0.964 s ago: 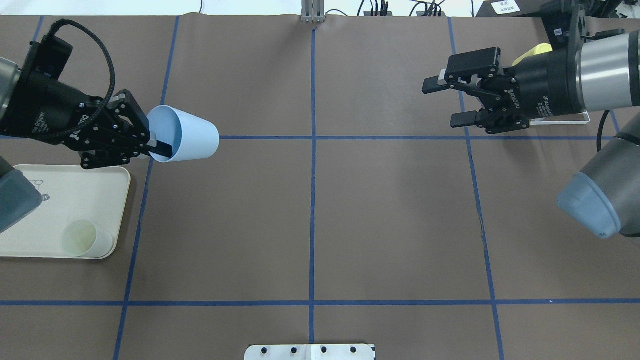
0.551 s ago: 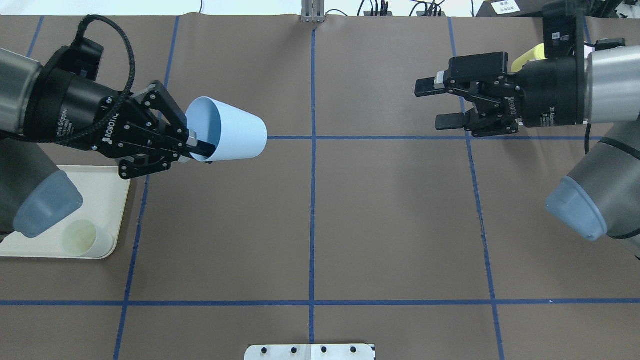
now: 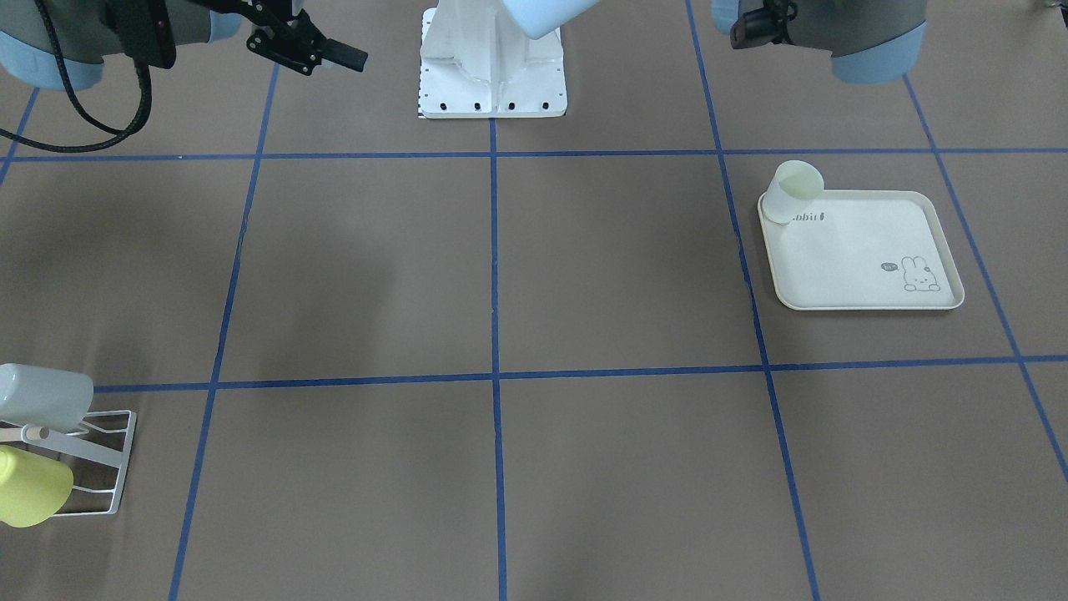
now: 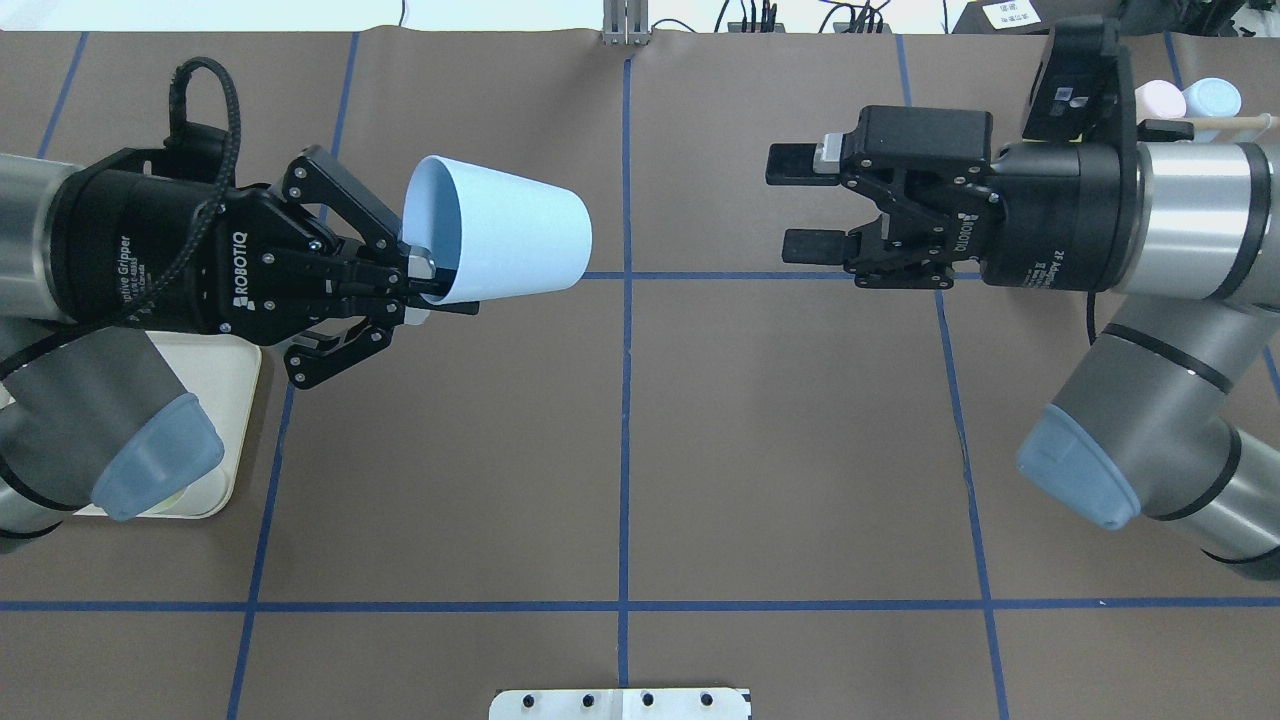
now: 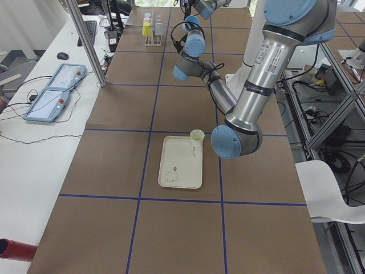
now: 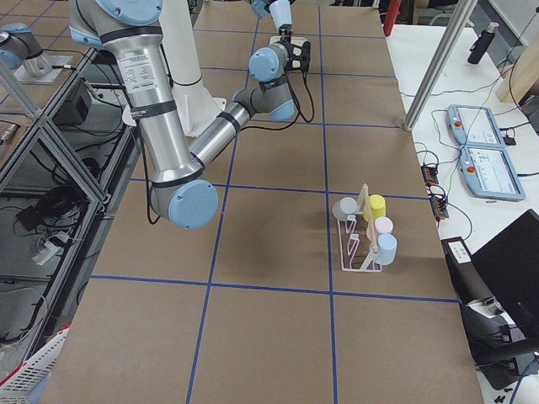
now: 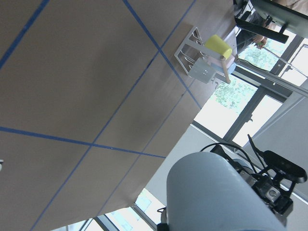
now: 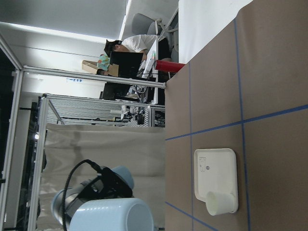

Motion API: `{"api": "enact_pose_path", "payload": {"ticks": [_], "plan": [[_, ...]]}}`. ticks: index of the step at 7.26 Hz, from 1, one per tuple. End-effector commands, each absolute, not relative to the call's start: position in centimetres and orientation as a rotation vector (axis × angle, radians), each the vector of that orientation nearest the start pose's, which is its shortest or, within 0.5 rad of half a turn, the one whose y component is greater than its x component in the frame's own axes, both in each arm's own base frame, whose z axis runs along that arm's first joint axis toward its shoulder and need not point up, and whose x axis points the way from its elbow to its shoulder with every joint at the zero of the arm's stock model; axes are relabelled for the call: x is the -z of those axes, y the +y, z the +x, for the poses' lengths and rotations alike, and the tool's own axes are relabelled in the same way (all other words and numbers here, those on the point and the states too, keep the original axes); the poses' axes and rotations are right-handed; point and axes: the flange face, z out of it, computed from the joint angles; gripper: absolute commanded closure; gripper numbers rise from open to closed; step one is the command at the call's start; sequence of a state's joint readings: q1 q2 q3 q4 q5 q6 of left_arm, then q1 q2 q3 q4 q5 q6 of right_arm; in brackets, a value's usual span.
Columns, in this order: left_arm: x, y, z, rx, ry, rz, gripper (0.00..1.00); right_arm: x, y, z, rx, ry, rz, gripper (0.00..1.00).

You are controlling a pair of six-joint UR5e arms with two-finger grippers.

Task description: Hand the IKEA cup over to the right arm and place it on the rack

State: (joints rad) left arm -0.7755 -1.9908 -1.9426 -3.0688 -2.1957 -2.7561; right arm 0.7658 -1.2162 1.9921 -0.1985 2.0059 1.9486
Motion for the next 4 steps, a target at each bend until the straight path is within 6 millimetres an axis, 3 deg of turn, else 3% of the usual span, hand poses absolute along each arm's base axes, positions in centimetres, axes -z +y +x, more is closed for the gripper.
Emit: {"api": "enact_pose_path", "payload": {"ticks": [1, 3, 4], "plan": [[-15.6, -35.9, 27.0, 0.415, 2.145, -0.924, 1.0, -13.1, -35.6, -27.7, -0.228, -2.256, 0.088, 0.03], [-15.4, -33.1, 29.2, 0.379, 2.24, -1.091, 1.0, -12.1, -33.6, -30.3, -0.235, -2.348, 0.047, 0.03], [-15.3, -32.1, 29.7, 0.371, 2.284, -1.173, 1.0, -11.3, -33.4, -30.5, -0.223, -2.367, 0.043, 0.03]]}}
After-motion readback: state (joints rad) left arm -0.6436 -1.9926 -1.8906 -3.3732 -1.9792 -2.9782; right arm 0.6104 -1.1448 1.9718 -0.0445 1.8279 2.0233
